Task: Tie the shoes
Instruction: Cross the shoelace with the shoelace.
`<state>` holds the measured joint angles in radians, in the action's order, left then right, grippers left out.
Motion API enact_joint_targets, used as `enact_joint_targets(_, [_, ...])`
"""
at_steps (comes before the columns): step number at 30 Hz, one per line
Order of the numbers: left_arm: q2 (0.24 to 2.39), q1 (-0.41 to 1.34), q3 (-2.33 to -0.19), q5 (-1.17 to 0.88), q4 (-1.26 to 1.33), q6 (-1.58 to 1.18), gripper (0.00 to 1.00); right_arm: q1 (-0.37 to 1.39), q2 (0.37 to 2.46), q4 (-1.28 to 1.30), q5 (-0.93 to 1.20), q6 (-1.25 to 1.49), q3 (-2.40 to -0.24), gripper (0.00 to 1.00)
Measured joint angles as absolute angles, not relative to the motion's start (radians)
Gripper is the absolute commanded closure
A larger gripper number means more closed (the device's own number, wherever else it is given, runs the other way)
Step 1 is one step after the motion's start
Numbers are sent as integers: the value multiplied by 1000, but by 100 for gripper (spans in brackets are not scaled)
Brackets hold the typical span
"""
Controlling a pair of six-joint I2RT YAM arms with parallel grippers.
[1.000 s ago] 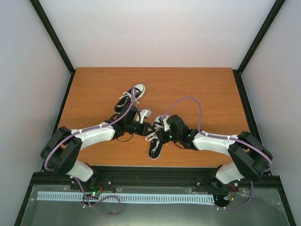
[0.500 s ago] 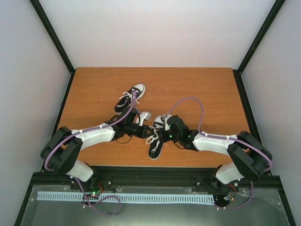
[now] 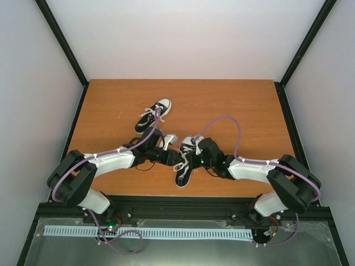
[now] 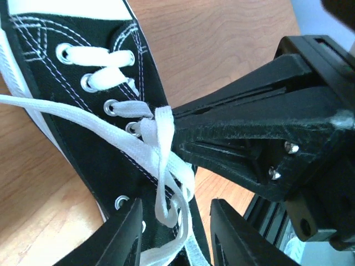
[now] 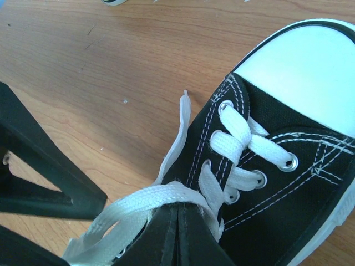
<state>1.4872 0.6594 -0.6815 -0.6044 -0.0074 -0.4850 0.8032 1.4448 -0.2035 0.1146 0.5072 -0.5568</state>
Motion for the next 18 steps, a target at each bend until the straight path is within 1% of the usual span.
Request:
enact_joint_targets(2, [1472,659,-682,-576,-11,-495,56,803,1445,-208,113,508,-553,97])
enact_joint_targets(6, [1440,649,-689,-517,-37,-520,54,803,1445,-214,113,511,-551,97])
enact_joint_targets(10, [1456,628,-719,-460,-73,-544,59,803,1445,-217,113,511,-550,97])
enact_joint_targets(13, [1513,622,-759,-445,-88,-550,63,803,1445,-220,114,511,-550,97])
enact_joint_targets(18, [1581,622,-778,-458,-101,-550,66,803,1445,-221,116,511,-550,97])
